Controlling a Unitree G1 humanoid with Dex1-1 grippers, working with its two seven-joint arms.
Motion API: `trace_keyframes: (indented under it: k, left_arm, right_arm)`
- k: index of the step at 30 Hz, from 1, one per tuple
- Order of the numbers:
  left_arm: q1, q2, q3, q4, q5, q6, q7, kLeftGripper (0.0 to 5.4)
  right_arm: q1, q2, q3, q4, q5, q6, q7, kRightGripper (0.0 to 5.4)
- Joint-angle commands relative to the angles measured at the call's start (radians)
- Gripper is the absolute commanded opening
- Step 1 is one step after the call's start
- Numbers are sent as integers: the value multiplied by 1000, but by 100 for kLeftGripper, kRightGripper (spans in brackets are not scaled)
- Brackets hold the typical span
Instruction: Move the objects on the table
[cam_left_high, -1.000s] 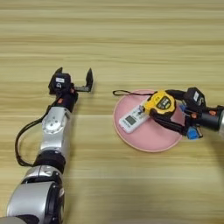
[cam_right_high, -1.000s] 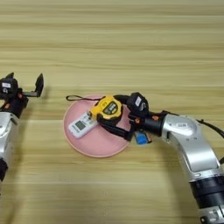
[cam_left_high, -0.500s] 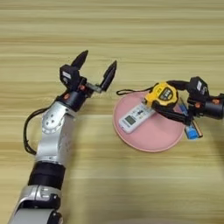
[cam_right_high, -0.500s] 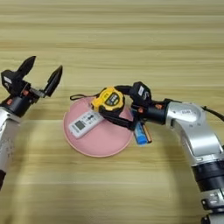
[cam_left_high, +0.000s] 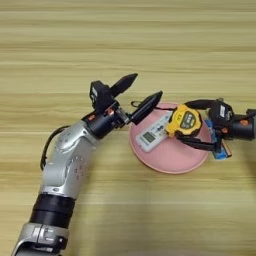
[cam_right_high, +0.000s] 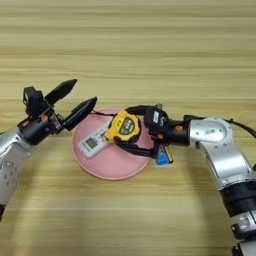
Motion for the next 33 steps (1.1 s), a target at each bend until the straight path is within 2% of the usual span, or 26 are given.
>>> trace_keyframes:
  k: [1,15,33]
  left_arm:
    - [5,19,-39,-42,9,59,-32,540]
    - [1,58,-126,-66,24,166,-94,540]
    - [-1,49,-128,-32,71,151,-81,540]
  right_arm:
    - [-48,-5,13,2,-9,-44,13,459]
    - [-59,12,33,-62,3,-77,8,459]
    - [-33,5,35,-146,11,-138,2,459]
